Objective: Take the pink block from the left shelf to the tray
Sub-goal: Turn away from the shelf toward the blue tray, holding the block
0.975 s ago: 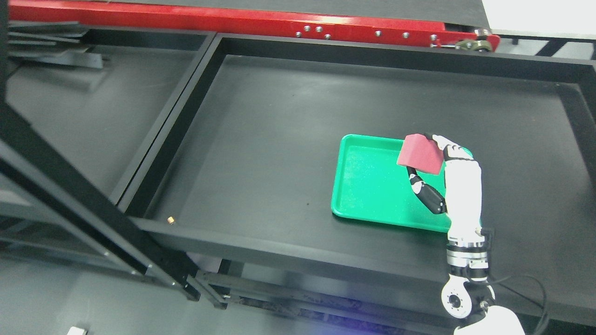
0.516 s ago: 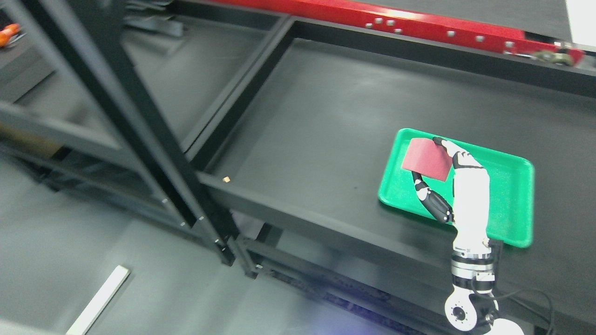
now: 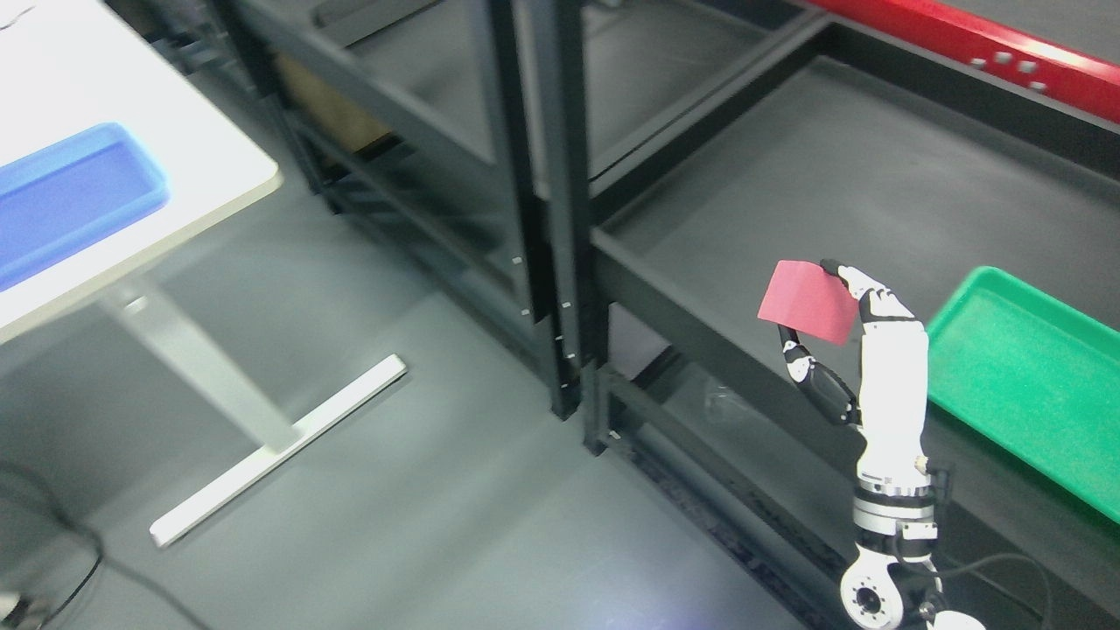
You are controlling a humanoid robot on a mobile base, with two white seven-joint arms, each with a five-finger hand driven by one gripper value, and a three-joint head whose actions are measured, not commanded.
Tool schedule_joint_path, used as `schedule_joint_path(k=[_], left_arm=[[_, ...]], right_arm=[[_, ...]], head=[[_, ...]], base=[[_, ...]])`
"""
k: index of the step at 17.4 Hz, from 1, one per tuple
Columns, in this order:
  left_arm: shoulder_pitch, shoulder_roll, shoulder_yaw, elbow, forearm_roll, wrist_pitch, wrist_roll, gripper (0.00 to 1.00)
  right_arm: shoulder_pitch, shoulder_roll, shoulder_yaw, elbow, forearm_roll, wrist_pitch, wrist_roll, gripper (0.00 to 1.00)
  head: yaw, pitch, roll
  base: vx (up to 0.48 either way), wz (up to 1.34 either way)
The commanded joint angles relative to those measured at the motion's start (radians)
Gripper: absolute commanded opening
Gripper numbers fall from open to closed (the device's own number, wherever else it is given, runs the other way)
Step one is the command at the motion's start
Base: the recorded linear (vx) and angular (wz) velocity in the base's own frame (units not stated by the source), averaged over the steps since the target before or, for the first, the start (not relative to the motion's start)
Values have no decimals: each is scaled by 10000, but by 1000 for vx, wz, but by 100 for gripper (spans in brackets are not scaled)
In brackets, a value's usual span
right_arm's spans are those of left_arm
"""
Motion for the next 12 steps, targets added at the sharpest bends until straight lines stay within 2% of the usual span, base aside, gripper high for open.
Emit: schedule_joint_path(k=[1,12], left_arm=[[200,174,0,-174,0,2,2,100],[200,174,0,-174,0,2,2,100]], right_arm=[[73,-175,-24,-208,-9,-6,12,6],[73,-175,-24,-208,-9,-6,-4,6]], head=[[0,0,0],[0,0,0]], base=[[-186,673],[-174,674]])
